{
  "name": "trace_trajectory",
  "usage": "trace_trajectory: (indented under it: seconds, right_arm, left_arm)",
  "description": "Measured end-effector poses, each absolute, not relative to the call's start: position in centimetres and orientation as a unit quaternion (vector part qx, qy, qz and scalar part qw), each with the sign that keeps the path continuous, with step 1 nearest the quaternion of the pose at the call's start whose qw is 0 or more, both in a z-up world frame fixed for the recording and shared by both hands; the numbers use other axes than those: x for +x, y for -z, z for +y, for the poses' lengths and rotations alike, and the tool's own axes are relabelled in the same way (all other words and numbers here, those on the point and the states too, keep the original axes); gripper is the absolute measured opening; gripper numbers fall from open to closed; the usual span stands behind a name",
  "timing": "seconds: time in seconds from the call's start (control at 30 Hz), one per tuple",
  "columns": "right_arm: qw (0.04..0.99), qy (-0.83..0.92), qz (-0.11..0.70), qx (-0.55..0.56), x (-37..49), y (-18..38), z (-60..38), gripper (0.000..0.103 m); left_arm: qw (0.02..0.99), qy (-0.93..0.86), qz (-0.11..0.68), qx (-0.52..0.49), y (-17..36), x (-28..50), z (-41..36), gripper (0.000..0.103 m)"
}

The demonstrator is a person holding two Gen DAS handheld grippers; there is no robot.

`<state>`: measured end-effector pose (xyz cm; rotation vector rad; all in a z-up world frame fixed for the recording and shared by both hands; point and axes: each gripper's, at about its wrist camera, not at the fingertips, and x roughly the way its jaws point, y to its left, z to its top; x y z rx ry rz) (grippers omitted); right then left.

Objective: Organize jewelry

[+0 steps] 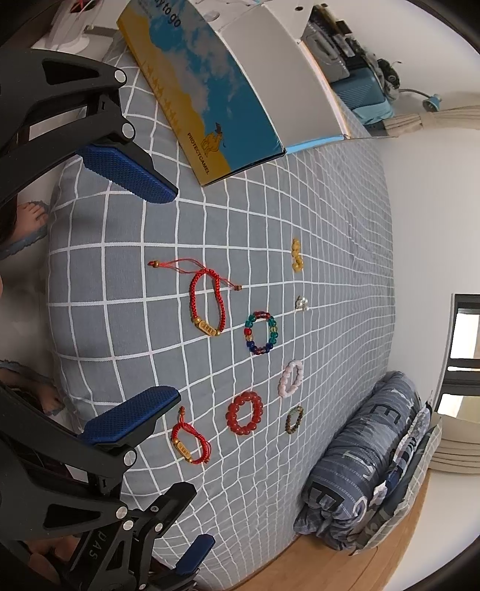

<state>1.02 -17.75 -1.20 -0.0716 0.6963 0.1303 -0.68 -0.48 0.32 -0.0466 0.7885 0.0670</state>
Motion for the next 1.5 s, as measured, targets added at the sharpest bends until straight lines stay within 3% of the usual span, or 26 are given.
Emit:
trace_trajectory:
  seconds: [1.1, 1.5]
  right_arm:
    - [0.938, -0.064, 0.34, -0.031, 1.1, 0.9, -17.9, 0.096]
    - [0.942, -0.044, 0.33, -0.041, 4.5, -2.6, -18.7, 0.096]
  left_arm:
    - [0.923, -0.04, 0.381, -0.019, -0.6, -0.6, -0.5, 0.097]
    - [0.922, -0.041, 0.383, -0.035, -3.2, 3.5, 0.0, 0.097]
